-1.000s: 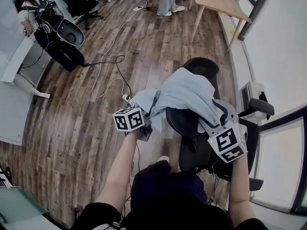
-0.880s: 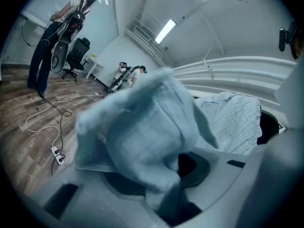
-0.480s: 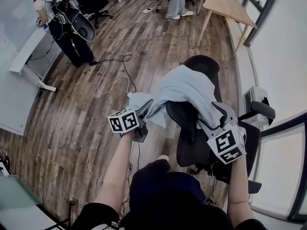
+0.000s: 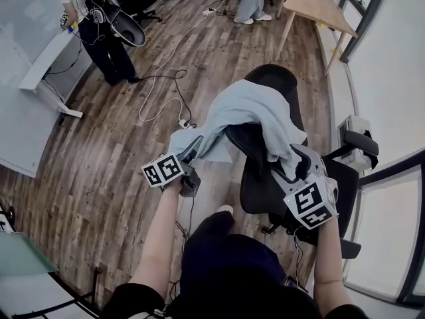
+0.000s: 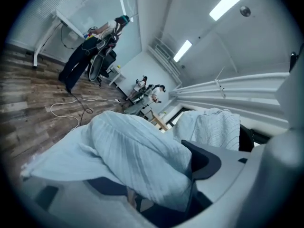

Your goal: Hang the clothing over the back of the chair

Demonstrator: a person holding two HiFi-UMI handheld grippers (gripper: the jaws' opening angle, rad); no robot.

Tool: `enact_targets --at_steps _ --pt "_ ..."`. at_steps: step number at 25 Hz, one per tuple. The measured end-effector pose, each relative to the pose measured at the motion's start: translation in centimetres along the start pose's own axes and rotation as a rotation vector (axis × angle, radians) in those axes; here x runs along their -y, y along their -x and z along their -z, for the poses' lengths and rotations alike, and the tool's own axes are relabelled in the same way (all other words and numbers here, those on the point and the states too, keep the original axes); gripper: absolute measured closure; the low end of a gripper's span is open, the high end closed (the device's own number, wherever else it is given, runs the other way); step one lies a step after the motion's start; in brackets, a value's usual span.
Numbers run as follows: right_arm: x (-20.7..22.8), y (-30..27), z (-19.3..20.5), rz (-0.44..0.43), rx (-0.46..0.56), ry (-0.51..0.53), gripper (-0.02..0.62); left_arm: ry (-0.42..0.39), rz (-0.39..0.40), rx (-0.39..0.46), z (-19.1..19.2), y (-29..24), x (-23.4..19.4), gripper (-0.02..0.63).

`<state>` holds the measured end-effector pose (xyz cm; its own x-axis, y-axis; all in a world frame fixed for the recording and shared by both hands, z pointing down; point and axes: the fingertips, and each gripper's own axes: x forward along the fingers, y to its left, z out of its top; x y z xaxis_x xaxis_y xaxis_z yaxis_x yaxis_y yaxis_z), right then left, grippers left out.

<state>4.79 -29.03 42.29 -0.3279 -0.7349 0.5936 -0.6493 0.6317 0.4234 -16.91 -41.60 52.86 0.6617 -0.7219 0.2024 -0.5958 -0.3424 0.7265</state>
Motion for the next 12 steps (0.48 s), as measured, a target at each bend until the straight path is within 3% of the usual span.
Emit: enact_targets --at_steps 6,12 --pt "-2.9 1.7 0.2 -0.015 0.008 -0.002 0.311 0.041 0.051 0.093 -0.7 4.2 1.2 0.25" --pt "-4.6 3.4 0.2 -0.001 0.012 -0.005 0.311 0.029 0.108 0.101 -0.4 6.8 2.7 0.219"
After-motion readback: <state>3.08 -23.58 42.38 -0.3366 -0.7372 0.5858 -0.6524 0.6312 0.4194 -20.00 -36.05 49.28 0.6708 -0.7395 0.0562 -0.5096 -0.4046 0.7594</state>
